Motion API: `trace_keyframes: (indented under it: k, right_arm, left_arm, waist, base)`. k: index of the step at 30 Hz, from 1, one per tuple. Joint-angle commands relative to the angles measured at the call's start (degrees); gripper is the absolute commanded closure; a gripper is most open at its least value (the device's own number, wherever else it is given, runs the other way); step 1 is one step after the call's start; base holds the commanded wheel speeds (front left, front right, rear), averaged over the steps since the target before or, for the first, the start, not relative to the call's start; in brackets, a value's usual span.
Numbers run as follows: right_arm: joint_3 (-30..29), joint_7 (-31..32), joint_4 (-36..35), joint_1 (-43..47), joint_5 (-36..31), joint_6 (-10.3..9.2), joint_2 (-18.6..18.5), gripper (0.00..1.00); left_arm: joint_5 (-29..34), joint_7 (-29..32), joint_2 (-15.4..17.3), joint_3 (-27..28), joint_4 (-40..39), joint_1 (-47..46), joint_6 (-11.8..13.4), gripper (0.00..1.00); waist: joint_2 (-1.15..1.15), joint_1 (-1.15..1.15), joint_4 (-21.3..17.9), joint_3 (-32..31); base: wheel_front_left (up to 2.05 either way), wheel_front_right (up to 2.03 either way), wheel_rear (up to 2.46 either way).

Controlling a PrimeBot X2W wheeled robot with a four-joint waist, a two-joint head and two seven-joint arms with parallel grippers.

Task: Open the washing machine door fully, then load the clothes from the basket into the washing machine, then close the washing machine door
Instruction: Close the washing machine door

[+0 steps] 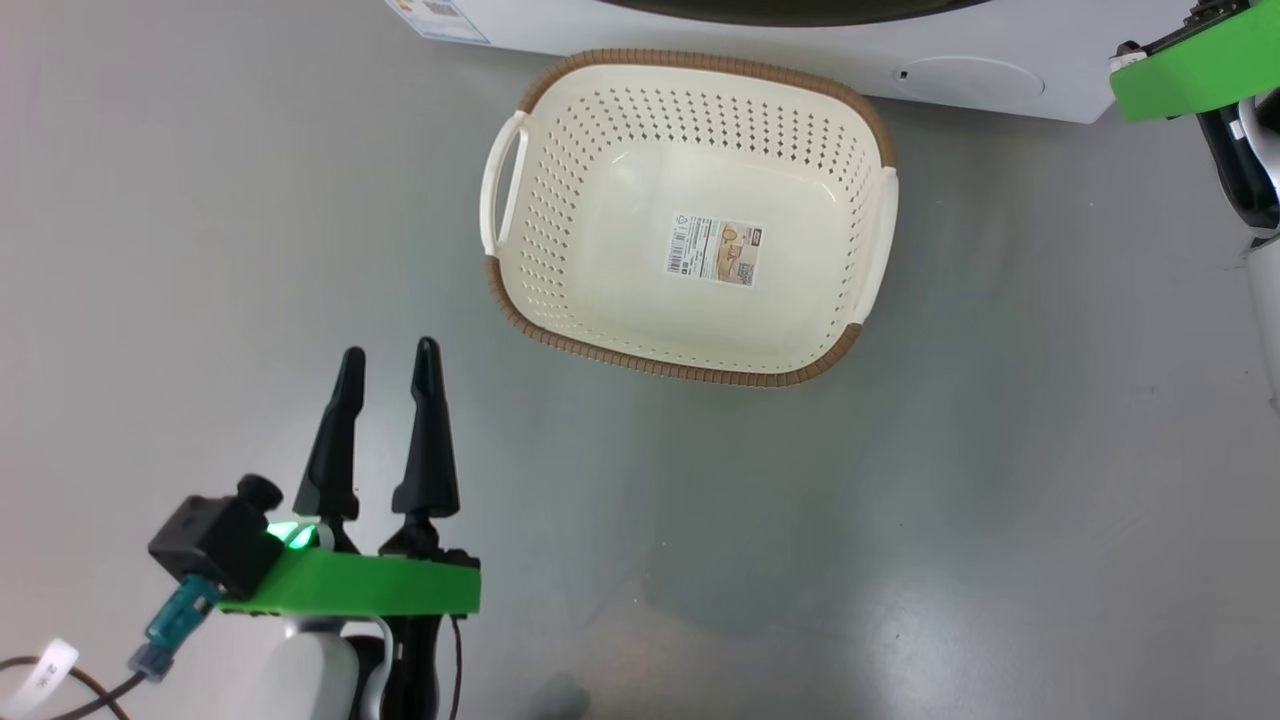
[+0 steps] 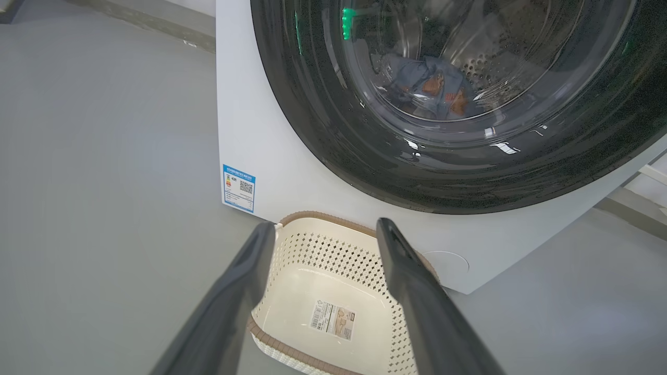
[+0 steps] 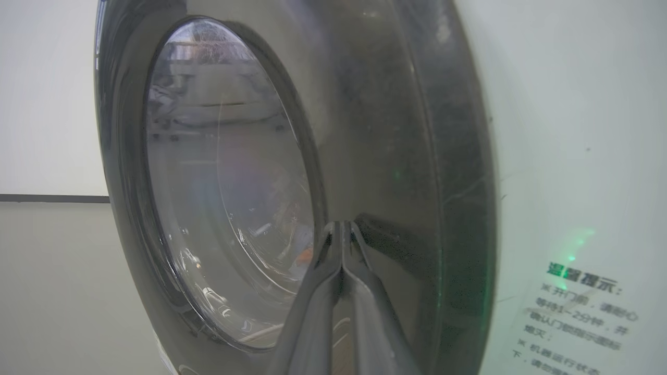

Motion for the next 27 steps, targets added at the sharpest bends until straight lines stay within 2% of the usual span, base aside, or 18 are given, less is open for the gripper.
trace_keyframes:
  k: [1, 6, 12, 13, 14, 16, 18, 19, 27]
  right_arm:
    - [-1.44, 0.09, -0.23, -1.19, -0.15, -0.52, -0.15, 1.0]
    - [-1.41, 0.09, -0.55, 0.41, 0.29, -0.52, 0.75, 1.0]
    - [-0.92, 0.09, -4.5, 6.95, 1.96, -0.52, 2.96, 1.0]
    - [-0.85, 0.09, -5.36, 8.44, 2.11, -0.52, 3.41, 0.93]
    - [-0.79, 0.09, -6.29, 9.96, 2.37, -0.52, 3.92, 0.76]
    - [-0.86, 0.09, -8.1, 13.39, 2.84, -0.52, 4.98, 0.57]
    - [-0.63, 0.09, -9.78, 17.0, 3.11, -0.52, 5.72, 0.11]
    - [-0.7, 0.09, -10.52, 18.89, 3.19, -0.52, 6.16, 0.0]
    - [-1.36, 0.09, -13.61, 33.78, 3.22, -0.52, 8.91, 0.0]
  left_arm:
    - [-0.17, -0.46, 1.15, 1.76, -1.55, -0.87, 0.38, 0.0]
    - [0.76, -0.46, 1.15, 2.6, -1.02, -0.65, 0.31, 0.0]
    - [2.64, -0.46, 1.15, 4.96, 0.96, -0.64, -0.15, 0.0]
    - [3.1, -0.46, 1.15, 5.53, 1.4, -0.58, -0.31, 0.0]
    - [3.41, -0.46, 1.15, 6.13, 1.59, -0.57, -0.73, 0.0]
    - [4.17, -0.46, 1.15, 7.52, 2.03, -0.27, -1.27, 0.0]
    - [4.67, -0.46, 1.15, 8.68, 2.7, 0.22, -1.48, 0.0]
    - [5.03, -0.46, 1.15, 9.25, 3.05, 0.48, -1.61, 0.0]
    - [6.6, -0.46, 1.15, 12.19, 6.12, 3.52, -1.84, 0.0]
  waist:
    - [0.0, 0.0, -0.07, -0.16]
    - [0.0, 0.0, -1.36, -2.0]
    - [0.0, 0.0, -4.14, -5.86]
    - [0.0, 0.0, -4.77, -6.65]
    - [0.0, 0.0, -5.41, -7.45]
    - [0.0, 0.0, -6.87, -9.24]
    - [0.0, 0.0, -8.34, -11.22]
    - [0.0, 0.0, -9.09, -12.22]
    - [0.0, 0.0, -14.23, -20.27]
  base:
    - [0.0, 0.0, 0.0]
    - [0.0, 0.0, 0.0]
    - [0.0, 0.0, 0.0]
    - [0.0, 0.0, 0.0]
    - [0.0, 0.0, 0.0]
    - [0.0, 0.0, 0.0]
    - [0.0, 0.0, 0.0]
    - [0.0, 0.0, 0.0]
    - [0.0, 0.0, 0.0]
